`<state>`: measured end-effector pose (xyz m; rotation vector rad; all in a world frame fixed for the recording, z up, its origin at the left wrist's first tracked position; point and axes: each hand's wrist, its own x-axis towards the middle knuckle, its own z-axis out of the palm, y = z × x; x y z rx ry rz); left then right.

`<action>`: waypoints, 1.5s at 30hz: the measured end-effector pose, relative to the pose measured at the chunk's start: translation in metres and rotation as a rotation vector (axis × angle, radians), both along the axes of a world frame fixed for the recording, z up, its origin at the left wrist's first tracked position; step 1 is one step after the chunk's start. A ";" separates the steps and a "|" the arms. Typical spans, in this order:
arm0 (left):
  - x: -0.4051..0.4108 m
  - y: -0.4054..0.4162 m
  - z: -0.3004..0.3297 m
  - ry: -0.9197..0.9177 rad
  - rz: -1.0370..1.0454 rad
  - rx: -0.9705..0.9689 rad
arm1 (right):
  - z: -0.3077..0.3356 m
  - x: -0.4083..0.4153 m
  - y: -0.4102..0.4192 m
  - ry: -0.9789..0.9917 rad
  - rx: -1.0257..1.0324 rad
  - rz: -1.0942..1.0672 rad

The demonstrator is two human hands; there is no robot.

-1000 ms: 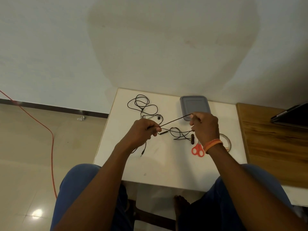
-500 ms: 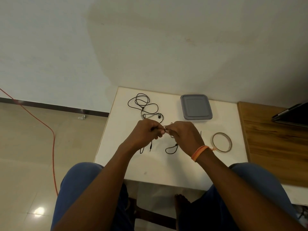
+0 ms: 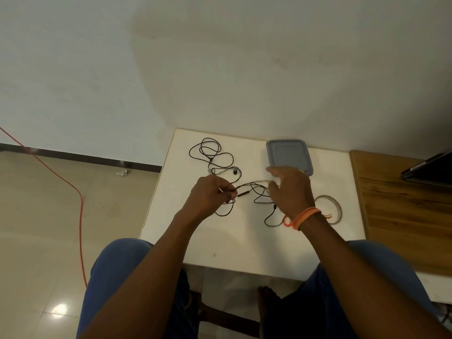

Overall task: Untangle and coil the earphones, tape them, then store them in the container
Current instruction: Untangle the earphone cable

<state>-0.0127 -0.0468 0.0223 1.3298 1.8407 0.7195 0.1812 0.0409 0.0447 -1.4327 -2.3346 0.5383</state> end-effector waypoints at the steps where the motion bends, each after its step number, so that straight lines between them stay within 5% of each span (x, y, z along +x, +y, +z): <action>1: 0.002 0.001 0.003 -0.026 -0.002 0.021 | 0.001 -0.002 -0.003 -0.026 0.010 0.078; 7: 0.010 0.003 0.011 -0.245 0.001 0.089 | 0.002 -0.019 -0.023 0.103 -0.067 0.373; 17: 0.008 0.004 0.013 -0.425 0.070 -0.058 | 0.006 -0.015 -0.012 0.462 -0.344 0.015; 32: 0.005 0.007 0.013 -0.342 0.519 0.165 | 0.004 -0.012 -0.008 0.483 -0.349 -0.176; 37: 0.008 0.007 0.016 -0.280 0.481 0.151 | 0.006 -0.013 -0.008 0.468 -0.330 -0.221; 45: 0.015 0.005 0.029 -0.655 0.278 -0.080 | 0.017 -0.017 -0.014 0.606 -0.587 -0.147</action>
